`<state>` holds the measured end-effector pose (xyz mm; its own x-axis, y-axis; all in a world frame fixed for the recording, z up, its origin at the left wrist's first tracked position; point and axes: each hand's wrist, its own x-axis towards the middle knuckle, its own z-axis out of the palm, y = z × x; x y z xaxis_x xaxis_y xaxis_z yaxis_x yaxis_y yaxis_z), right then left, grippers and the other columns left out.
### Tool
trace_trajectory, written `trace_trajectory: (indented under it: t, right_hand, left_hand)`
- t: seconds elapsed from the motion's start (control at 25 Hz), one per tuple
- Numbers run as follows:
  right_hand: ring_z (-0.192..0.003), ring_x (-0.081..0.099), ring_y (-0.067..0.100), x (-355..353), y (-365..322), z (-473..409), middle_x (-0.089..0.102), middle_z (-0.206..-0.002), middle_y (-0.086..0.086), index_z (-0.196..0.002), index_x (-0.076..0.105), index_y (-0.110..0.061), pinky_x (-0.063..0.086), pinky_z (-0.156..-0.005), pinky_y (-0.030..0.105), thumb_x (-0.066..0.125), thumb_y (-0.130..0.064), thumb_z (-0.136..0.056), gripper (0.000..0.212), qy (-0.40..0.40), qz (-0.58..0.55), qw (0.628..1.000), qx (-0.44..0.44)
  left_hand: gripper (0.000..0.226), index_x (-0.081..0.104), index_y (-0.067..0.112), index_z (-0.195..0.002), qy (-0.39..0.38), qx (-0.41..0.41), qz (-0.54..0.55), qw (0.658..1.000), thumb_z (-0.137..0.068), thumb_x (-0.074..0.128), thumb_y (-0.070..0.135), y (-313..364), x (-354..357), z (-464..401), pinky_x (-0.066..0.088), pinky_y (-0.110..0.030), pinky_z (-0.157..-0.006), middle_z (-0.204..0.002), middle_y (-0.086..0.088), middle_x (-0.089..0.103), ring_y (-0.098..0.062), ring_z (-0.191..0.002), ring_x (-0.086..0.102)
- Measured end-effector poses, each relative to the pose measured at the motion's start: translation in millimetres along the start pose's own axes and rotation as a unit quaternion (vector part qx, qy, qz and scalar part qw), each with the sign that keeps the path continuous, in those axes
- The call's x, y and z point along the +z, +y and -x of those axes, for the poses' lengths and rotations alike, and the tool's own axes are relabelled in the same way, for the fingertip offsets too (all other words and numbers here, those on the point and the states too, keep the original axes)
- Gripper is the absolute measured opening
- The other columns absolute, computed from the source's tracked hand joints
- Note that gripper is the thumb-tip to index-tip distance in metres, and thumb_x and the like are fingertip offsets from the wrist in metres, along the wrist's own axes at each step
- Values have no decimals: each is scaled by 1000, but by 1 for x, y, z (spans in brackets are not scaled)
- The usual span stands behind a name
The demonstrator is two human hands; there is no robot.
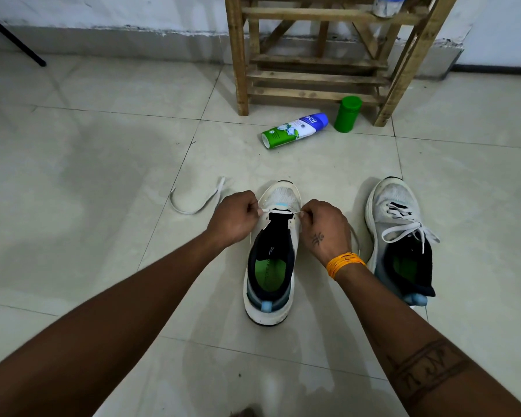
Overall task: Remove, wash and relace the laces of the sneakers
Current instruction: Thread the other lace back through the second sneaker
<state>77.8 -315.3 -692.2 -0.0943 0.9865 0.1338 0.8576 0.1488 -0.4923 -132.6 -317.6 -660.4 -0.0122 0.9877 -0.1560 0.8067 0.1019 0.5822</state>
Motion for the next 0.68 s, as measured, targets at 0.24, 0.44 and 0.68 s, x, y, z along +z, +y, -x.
trace_trajectory:
  t: [0.24, 0.44, 0.68]
  right_hand:
    - [-79, 68, 29, -17, -13, -7, 73, -79, 3, -92, 72, -19, 53, -73, 36, 66, -22, -88, 8, -37, -132, 989, 63]
    - [-52, 60, 20, -44, -38, -8, 72, -71, 8, -76, 73, -17, 52, -59, 35, 67, -15, -86, 11, -58, -336, 927, 158]
    - [-47, 55, 17, -94, -71, -16, 73, -74, 14, -80, 74, -6, 53, -54, 31, 67, -9, -90, 12, -66, -376, 912, 151]
  left_hand:
    - [16, 73, 12, -78, -21, -68, 109, 991, -88, 76, 24, 7, -22, 1, 49, -28, -63, -66, 4, 68, -8, -59, 59]
    - [15, 76, -2, -88, -5, -152, 302, 941, -86, 79, 13, 25, -48, 6, 44, -21, -48, -65, -5, 66, -11, -50, 51]
    - [10, 75, -2, -92, -3, -106, 377, 920, -89, 75, 7, 72, -88, 15, 54, -25, -57, -74, -12, 73, -15, -56, 57]
